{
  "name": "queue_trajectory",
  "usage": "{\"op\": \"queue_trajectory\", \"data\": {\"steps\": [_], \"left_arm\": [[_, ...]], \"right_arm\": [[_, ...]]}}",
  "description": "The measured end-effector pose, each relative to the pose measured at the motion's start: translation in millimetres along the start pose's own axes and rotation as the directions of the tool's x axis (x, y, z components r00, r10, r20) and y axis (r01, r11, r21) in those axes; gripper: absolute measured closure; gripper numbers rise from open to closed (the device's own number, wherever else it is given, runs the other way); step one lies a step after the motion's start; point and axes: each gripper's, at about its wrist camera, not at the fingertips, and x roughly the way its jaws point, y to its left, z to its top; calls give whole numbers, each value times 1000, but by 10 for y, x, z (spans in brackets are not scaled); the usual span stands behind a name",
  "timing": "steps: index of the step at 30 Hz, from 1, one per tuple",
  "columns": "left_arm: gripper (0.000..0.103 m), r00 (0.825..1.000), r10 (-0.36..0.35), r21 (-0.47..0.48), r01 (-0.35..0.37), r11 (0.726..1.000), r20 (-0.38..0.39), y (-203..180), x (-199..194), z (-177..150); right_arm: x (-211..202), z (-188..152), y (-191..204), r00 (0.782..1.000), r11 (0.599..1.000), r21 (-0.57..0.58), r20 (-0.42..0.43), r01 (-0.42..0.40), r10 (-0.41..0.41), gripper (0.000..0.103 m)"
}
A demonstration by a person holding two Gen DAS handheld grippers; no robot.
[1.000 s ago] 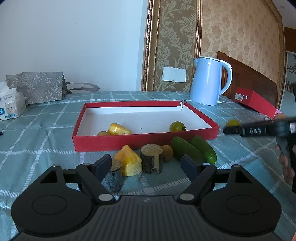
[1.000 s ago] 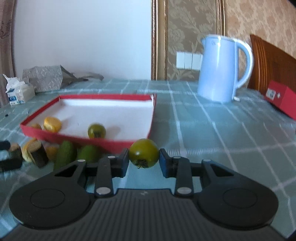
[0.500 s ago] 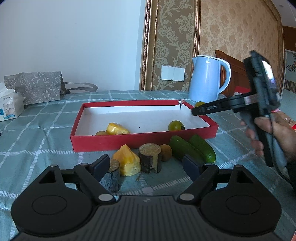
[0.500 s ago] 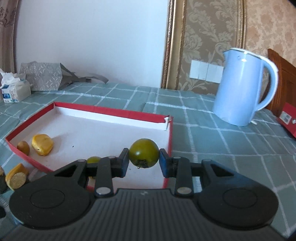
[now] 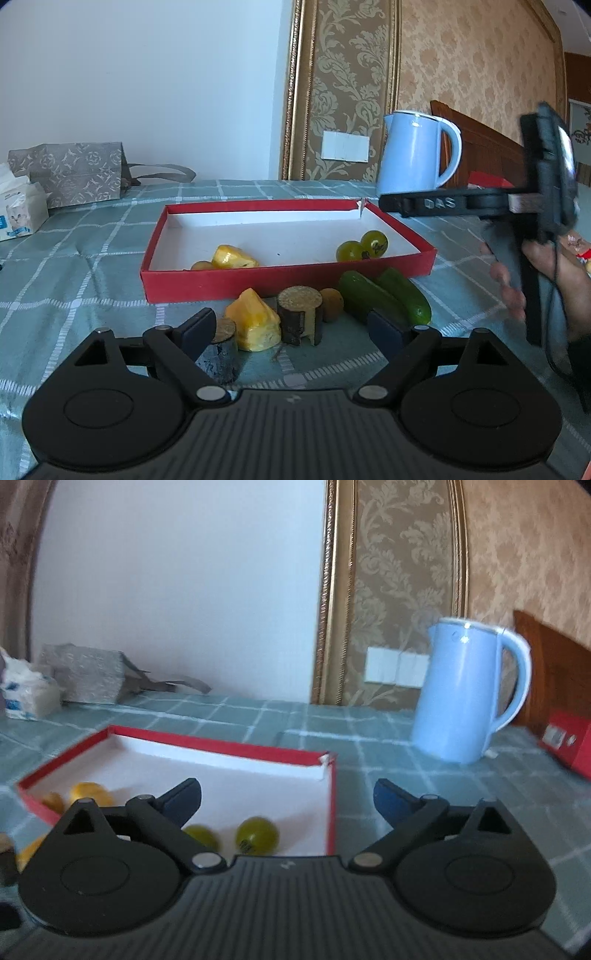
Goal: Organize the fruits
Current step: 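Reach the left tool to the dark cylindrical slice and close on it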
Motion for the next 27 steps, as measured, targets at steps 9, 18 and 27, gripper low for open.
{"op": "queue_trajectory", "data": {"steps": [9, 18, 27], "left_arm": [[13, 996, 86, -109, -87, 990, -10, 208, -75, -31], [13, 976, 206, 15, -206, 979, -72, 95, 45, -13], [13, 966, 221, -13, -225, 974, -137, 211, 165, -8]], "right_arm": [[-231, -92, 72, 999, 999, -45, 51, -1, 3, 0], [-246, -178, 65, 998, 998, -11, -12, -58, 57, 0], [-235, -199, 109, 996, 996, -10, -34, -85, 84, 0]]}}
